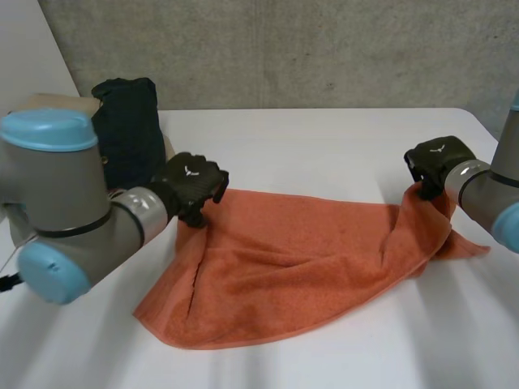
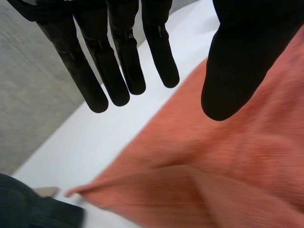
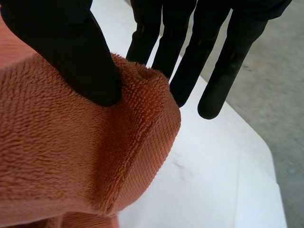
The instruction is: Fold the laundry.
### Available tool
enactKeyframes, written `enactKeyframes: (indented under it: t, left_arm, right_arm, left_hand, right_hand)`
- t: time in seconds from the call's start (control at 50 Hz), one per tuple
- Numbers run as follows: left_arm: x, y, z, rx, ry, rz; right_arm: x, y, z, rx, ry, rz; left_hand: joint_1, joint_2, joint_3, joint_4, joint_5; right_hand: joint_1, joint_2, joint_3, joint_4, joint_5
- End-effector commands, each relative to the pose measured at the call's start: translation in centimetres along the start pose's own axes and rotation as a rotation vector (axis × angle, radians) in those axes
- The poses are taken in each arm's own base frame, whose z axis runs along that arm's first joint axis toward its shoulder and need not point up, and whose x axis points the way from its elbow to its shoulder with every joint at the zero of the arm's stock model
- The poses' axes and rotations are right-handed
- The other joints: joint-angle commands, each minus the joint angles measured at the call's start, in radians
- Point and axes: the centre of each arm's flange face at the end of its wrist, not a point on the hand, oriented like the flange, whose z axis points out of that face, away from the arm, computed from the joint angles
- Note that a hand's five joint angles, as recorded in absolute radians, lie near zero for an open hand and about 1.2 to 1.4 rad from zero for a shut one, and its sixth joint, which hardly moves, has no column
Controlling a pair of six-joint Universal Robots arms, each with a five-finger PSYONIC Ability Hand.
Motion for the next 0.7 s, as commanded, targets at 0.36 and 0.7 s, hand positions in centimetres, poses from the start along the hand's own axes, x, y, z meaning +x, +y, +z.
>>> enactKeyframes:
  t: [0.36,0.7]
  left_arm:
    - [4.0,8.4,-9.1,-0.218,0.194,-0.050]
    - [3.2,10.6,-5.8,-0.205,0.137,0.023]
  right_arm:
    - [0.9,2.4,1.3,-0.055,0.048,0.039]
    - [0.3,2.7,0.3,-0.049,0.017,0.041]
  left_hand:
    - [0.134,0.126,0.122,0.130,0.127]
    - [0.403,0.394,0.390,0.398,0.396]
  right_hand:
    - [0.298,0.222,0.207,0.198,0.262]
    - [0.298,0.222,0.207,0.198,0.262]
